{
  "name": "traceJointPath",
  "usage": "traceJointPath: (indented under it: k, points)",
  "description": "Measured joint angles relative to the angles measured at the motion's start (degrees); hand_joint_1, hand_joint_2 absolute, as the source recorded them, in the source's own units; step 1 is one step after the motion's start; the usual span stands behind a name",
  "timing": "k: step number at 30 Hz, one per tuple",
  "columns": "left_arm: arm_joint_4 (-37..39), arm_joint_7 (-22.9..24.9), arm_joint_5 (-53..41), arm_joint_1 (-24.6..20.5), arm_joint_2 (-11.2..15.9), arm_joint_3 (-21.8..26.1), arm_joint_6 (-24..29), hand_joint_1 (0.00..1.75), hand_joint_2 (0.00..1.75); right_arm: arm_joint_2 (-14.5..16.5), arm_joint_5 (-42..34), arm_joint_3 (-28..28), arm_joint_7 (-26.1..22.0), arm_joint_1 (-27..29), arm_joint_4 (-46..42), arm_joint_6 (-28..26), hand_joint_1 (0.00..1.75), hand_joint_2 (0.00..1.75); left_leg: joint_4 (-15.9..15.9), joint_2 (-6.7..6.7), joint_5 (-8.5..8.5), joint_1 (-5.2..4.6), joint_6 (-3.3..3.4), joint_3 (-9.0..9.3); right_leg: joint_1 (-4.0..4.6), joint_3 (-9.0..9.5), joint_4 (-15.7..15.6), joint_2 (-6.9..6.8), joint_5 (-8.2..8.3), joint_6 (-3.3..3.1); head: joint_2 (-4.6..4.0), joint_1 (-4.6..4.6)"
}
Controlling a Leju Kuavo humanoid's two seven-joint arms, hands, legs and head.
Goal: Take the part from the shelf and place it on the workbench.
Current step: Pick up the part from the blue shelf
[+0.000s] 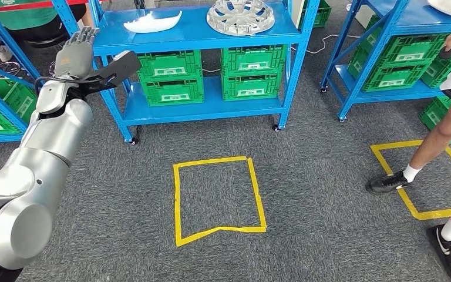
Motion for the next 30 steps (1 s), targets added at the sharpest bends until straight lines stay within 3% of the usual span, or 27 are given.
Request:
traceJointPath:
  k: [2, 4, 5, 6, 8, 9, 11, 14, 15, 17, 18, 19, 21, 22, 23, 25, 26, 27, 29, 30]
  points:
    - [-0.01, 0.21, 0.4, -0.23, -0.08, -0.46, 0.09, 0.0, 0.0, -0.02, 0.03, -0.17, 0.09, 0.0, 0.0, -0.02, 0.0, 0.0, -0.06, 0.07, -0.23, 0.23, 0.23, 0.55, -0.28, -3.6, 5.57, 0.06, -1.96, 0.53, 0.01, 0.15]
    - [0.01, 0.38, 0.66, -0.11, -0.18, -0.89, 0.11, 0.0, 0.0, -0.03, 0.08, -0.37, 0.08, 0.11, 0.0, -0.01, 0.0, 0.0, 0.01, -0.01, -0.61, 0.42, 0.01, 0.89, -0.72, -8.22, 11.95, 0.06, -3.94, 1.09, 0.0, 0.15]
    - [0.02, 0.45, 0.69, 0.08, -0.24, -1.07, 0.11, 0.0, 0.0, -0.03, 0.1, -0.47, 0.09, 0.19, 0.0, 0.01, 0.0, 0.0, 0.04, -0.04, -0.9, 0.57, -0.25, 1.19, -0.93, -9.69, 13.3, 0.05, -3.74, 1.33, -0.01, 0.15]
    - [0.03, 0.54, 0.72, 0.26, -0.3, -1.26, 0.12, 0.0, 0.0, -0.03, 0.1, -0.57, 0.09, 0.28, 0.0, 0.03, 0.0, 0.0, 0.09, -0.06, -1.3, 0.81, -0.58, 1.63, -1.17, -10.07, 12.44, 0.02, -2.29, 1.61, -0.01, 0.15]
    - [0.03, 0.63, 0.76, 0.42, -0.46, -1.61, 0.16, 0.0, 0.0, -0.05, 0.1, -0.74, 0.09, 0.47, 0.0, 0.04, 0.0, 0.0, 0.16, 0.02, -2.44, 1.38, -1.42, 2.84, -1.73, -7.93, 5.29, -0.36, 2.62, 2.22, -0.01, 0.16]
    - [0.04, 0.65, 0.78, 0.4, -0.57, -1.78, 0.2, 0.0, 0.0, 0.01, 0.09, -0.81, 0.02, 0.54, 0.06, 0.07, 0.0, 0.0, 0.18, 0.08, -3.09, 1.57, -1.94, 3.44, -1.82, -6.57, 1.52, -0.64, 4.2, 2.41, -0.01, 0.25]
    - [-0.03, 0.68, 0.8, 0.35, -0.74, -1.96, 0.27, 0.0, 0.0, 0.11, 0.08, -0.99, -0.34, 0.53, 0.18, 0.1, 0.0, 0.0, -0.3, 0.24, -3.98, 1.5, -2.97, 4.26, -1.66, -4.98, -2.38, -1.02, 4.78, 1.71, 0.0, 0.38]
    - [-0.23, 0.69, 0.82, 0.32, -0.96, -2.14, 0.38, 0.0, 0.0, 0.13, 0.08, -1.21, -0.47, 0.56, 0.24, 0.09, 0.0, 0.0, 0.86, 0.2, -3.05, 1.4, -4.23, 4.48, -1.59, -3.75, -2.6, -0.6, 3.16, -0.36, 0.0, 0.2]
    - [-0.25, 0.68, 0.83, 0.32, -1.04, -2.26, 0.42, 0.0, 0.0, 0.12, 0.07, -1.25, -0.43, 0.6, 0.24, 0.09, 0.0, 0.0, 3.46, 0.08, -2.09, 1.48, -4.5, 3.19, -1.63, -2.99, -2.73, -0.42, 2.59, -0.87, 0.0, 0.06]
    - [-0.16, 0.72, 0.84, 0.57, -1.12, -2.5, 0.45, 0.0, 0.0, 0.11, 0.06, -1.33, -0.49, 0.65, 0.24, 0.08, 0.0, 0.0, 10.75, -0.21, -1.44, 1.54, -4.69, -1.62, -1.6, -1.16, -3.19, 0.05, 1.38, -1.54, 0.0, -0.2]
    - [-0.04, 0.76, 0.85, 0.8, -1.13, -2.58, 0.44, 0.0, 0.0, 0.11, 0.06, -1.39, -0.55, 0.68, 0.25, 0.07, 0.0, 0.0, 14.11, -0.36, -2.68, 1.5, -4.63, -4.37, -1.53, -0.11, -3.41, 0.29, 0.68, -1.72, 0.01, -0.3]
    - [0.09, 0.87, 0.85, 1.09, -1.13, -2.62, 0.4, 0.0, 0.0, 0.11, 0.06, -1.45, -0.57, 0.76, 0.25, 0.07, 0.0, 0.0, 16.19, -0.45, -4.98, 1.42, -4.49, -6.8, -1.42, 1.04, -3.59, 0.58, -0.12, -1.85, 0.01, -0.36]
    - [0.29, 1.05, 0.88, 1.52, -1.11, -2.68, 0.31, 0.0, 0.0, 0.11, 0.06, -1.55, -0.59, 0.94, 0.26, 0.07, 0.0, 0.0, 16.34, -0.58, -9.23, 1.15, -3.87, -10.15, -1.02, 3.7, -3.83, 1.13, -1.99, -2.08, 0.0, -0.47]
    - [0.38, 1.13, 0.94, 1.59, -1.07, -2.76, 0.27, 0.0, 0.0, 0.11, 0.06, -1.58, -0.58, 1.0, 0.26, 0.07, 0.0, 0.0, 14.41, -0.63, -9.31, 0.92, -3.34, -10.94, -0.76, 5.18, -3.92, 1.35, -3.03, -2.17, -0.01, -0.52]
    - [0.49, 1.15, 1.02, 1.64, -0.99, -2.85, 0.23, 0.0, 0.0, 0.12, 0.06, -1.59, -0.59, 1.04, 0.26, 0.07, 0.0, 0.0, 11.39, -0.73, -6.74, 0.59, -2.64, -11.28, -0.52, 6.64, -4.05, 1.5, -4.11, -2.23, -0.01, -0.53]
    - [0.79, 1.18, 1.19, 1.8, -0.78, -3.02, 0.16, 0.0, 0.0, 0.25, 0.07, -1.65, -0.79, 1.0, 0.48, 0.06, 0.0, 0.0, 4.3, -1.23, 3.76, -0.36, -1.3, -11.34, -0.17, 9.32, -4.19, 1.83, -6.29, -2.08, -0.01, -0.51]
    - [0.79, 1.21, 1.26, 1.86, -0.66, -3.08, 0.11, 0.0, 0.0, 0.29, 0.07, -1.68, -0.83, 0.91, 0.59, 0.04, 0.0, 0.0, 1.99, -1.52, 7.86, -0.81, -0.96, -11.06, -0.13, 10.39, -4.51, 1.97, -7.43, -1.93, -0.01, -0.47]
    - [0.64, 1.21, 1.34, 1.8, -0.65, -3.16, 0.08, 0.0, 0.0, 0.32, 0.08, -1.7, -0.81, 0.82, 0.69, 0.03, 0.0, 0.0, 0.67, -1.82, 9.88, -1.09, -0.81, -10.6, -0.06, 11.39, -4.37, 2.08, -8.02, -1.7, -0.01, -0.41]
    - [0.12, 1.17, 1.48, 0.95, -0.78, -3.33, 0.09, 0.0, 0.0, 0.1, 0.11, -1.72, -0.13, 0.6, 0.69, -0.01, 0.0, 0.0, 0.41, -2.11, 8.6, -1.07, -0.49, -8.76, 0.03, 11.49, -1.99, 1.97, -7.03, -1.16, 0.0, -0.58]
    - [-0.03, 1.13, 1.53, 0.4, -0.91, -3.4, 0.11, 0.0, 0.0, 0.03, 0.13, -1.72, 0.3, 0.45, 0.69, -0.01, 0.0, 0.0, 0.26, -2.15, 7.89, -0.93, -0.15, -7.71, 0.07, 10.14, 1.24, 1.65, -5.3, -0.81, -0.01, -0.57]
